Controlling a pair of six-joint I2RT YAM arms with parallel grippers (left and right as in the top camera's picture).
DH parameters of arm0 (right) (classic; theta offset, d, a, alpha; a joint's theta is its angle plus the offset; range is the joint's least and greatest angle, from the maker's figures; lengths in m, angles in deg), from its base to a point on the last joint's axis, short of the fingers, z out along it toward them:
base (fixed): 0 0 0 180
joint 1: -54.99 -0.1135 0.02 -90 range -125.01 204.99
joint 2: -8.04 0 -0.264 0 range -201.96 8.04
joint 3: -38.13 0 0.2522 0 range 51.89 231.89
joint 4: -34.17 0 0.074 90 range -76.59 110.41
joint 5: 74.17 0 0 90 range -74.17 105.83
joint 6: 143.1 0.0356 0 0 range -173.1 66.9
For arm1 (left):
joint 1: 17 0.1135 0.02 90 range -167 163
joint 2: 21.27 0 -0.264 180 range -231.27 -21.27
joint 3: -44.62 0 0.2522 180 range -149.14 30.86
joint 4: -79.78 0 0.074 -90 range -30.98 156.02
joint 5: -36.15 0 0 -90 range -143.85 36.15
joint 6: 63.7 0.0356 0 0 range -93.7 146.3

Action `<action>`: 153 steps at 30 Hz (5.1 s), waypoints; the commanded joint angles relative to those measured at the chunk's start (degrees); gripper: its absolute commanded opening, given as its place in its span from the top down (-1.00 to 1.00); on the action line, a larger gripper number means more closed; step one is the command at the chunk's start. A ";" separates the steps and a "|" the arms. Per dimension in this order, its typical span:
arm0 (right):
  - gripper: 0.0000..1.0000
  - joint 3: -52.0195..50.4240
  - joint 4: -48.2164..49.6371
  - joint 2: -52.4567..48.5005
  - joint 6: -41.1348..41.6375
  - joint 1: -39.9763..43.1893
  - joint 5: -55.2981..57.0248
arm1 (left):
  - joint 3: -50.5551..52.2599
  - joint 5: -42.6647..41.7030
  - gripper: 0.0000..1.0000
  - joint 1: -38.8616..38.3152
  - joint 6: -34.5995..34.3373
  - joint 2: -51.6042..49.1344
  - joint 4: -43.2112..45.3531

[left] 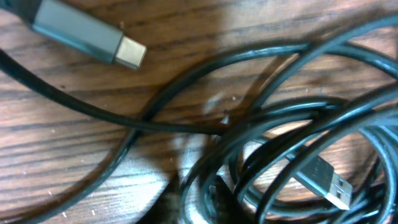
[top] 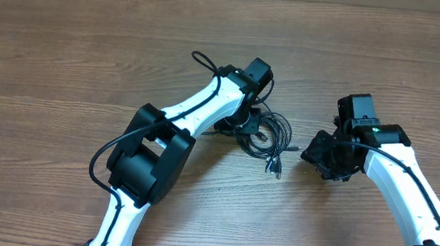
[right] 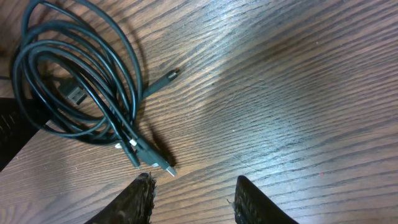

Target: Untangle cables

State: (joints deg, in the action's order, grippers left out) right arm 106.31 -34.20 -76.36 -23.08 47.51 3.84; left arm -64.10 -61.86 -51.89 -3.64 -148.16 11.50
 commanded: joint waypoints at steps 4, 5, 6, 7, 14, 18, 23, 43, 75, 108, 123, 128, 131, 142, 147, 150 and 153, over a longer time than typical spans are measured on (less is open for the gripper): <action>0.21 0.37 0.81 0.07 -1.70 0.28 -1.44 | -0.50 1.42 0.92 0.96 3.04 2.47 -0.46; 0.21 0.37 1.60 0.07 -4.68 0.28 -4.35 | -0.83 1.40 0.92 1.20 4.11 3.41 -0.46; 0.21 0.37 2.54 0.07 -7.91 0.26 -7.98 | -1.18 1.38 0.91 1.42 5.79 4.66 -0.42; 0.20 0.37 4.20 0.07 -12.04 0.26 -14.32 | -1.81 1.36 0.91 1.55 10.78 7.32 -0.26; 0.19 0.37 11.23 0.07 -14.03 0.26 -19.96 | -1.99 -0.04 0.91 1.55 26.80 17.73 -3.63; 0.19 0.37 15.50 0.07 -14.03 0.13 -23.37 | -1.99 -5.60 0.92 1.55 32.68 22.01 -6.58; 0.19 0.37 18.71 0.04 -14.01 -1.03 -28.94 | -1.99 -12.17 0.92 1.55 37.79 25.99 -8.63; 0.93 0.35 18.75 0.04 -11.72 -6.38 -21.42 | -1.95 -10.10 0.92 5.46 38.69 32.68 -8.70; 0.93 0.35 25.07 0.04 -14.03 -6.38 -42.32 | -1.88 -12.81 0.92 6.03 38.69 31.65 -9.05; 0.04 0.37 21.90 0.04 -18.12 -6.38 -42.23 | -1.88 -15.89 0.91 9.79 35.32 31.65 -7.02; 0.08 0.35 33.66 0.04 -21.46 -6.32 -32.70 | -1.92 -36.20 0.91 14.73 52.83 31.67 -13.84; 0.07 0.37 35.10 0.07 -23.08 -6.32 -36.35 | -1.92 -40.74 0.92 19.69 54.62 31.67 -14.73; -0.06 0.37 36.87 0.07 -25.05 -6.27 -40.00 | -1.92 -45.24 0.92 22.73 55.21 31.67 -15.54; -0.24 0.37 42.93 0.07 -36.11 -6.27 -56.26 | -1.90 -58.42 0.92 23.74 57.20 31.67 -17.27; -0.13 0.37 44.78 0.07 -36.11 -6.27 -54.51 | -1.90 -60.50 0.91 23.76 56.94 31.67 -17.94; -0.12 0.37 44.94 0.07 -36.09 -6.19 -51.34 | -1.90 -60.43 0.92 24.41 56.96 31.67 -19.02; -0.06 0.37 44.89 0.07 -36.06 -5.35 -47.10 | -1.90 -60.43 0.92 25.88 56.98 31.65 -20.74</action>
State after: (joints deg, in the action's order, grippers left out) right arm 106.42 10.33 -76.36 -58.36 41.15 -48.09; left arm -64.93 -119.02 -27.54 51.99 -118.04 -8.11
